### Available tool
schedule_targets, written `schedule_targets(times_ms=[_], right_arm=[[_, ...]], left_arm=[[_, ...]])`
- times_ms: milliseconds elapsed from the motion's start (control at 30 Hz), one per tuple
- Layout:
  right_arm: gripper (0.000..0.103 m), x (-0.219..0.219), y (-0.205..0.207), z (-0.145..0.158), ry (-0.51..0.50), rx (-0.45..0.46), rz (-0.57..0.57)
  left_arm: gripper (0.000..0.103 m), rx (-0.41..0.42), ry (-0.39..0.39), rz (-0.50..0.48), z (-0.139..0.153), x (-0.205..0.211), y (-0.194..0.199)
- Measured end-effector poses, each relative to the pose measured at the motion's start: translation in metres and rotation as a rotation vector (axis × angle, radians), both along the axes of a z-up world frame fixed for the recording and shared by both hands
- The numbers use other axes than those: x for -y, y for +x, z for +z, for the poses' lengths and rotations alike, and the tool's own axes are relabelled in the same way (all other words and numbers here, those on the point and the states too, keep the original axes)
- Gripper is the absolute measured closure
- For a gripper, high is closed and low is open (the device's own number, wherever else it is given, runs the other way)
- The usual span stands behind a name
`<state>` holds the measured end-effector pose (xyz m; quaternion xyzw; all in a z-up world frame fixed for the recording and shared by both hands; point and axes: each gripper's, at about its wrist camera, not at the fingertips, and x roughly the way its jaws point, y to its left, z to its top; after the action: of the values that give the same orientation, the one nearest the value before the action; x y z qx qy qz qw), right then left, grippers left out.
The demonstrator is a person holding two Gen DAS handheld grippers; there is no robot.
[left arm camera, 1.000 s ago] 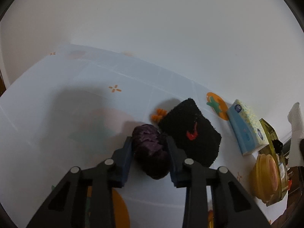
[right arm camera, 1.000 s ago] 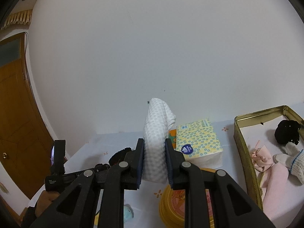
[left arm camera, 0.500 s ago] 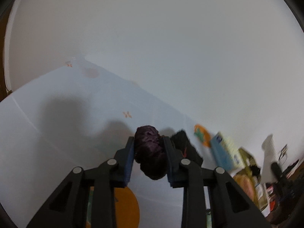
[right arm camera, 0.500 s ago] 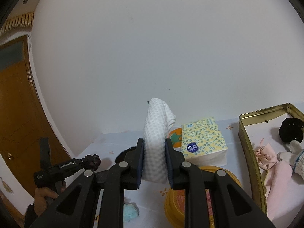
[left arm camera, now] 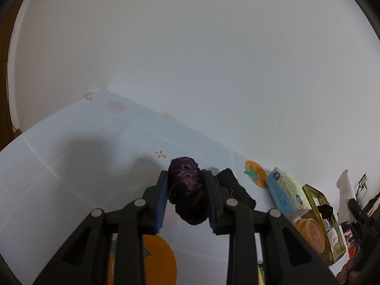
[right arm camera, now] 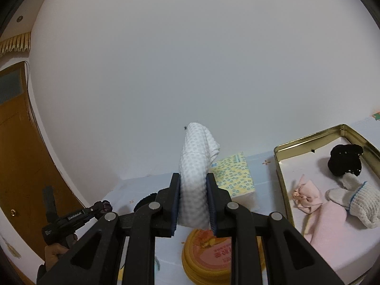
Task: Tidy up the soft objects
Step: 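Grasp the purple scrunchie with the left gripper, then carry the white cloth and purple scrunchie over the gold tray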
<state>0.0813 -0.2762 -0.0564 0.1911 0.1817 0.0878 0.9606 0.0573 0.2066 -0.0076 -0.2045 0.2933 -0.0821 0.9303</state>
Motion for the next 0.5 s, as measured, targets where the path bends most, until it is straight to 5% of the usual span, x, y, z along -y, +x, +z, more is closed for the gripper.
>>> schedule_targets(times_ms=[500], right_arm=[[0.080, -0.039, 0.002, -0.014, -0.123, -0.016, 0.102]], left_arm=[[0.075, 0.041, 0.008, -0.027, -0.001, 0.000, -0.002]])
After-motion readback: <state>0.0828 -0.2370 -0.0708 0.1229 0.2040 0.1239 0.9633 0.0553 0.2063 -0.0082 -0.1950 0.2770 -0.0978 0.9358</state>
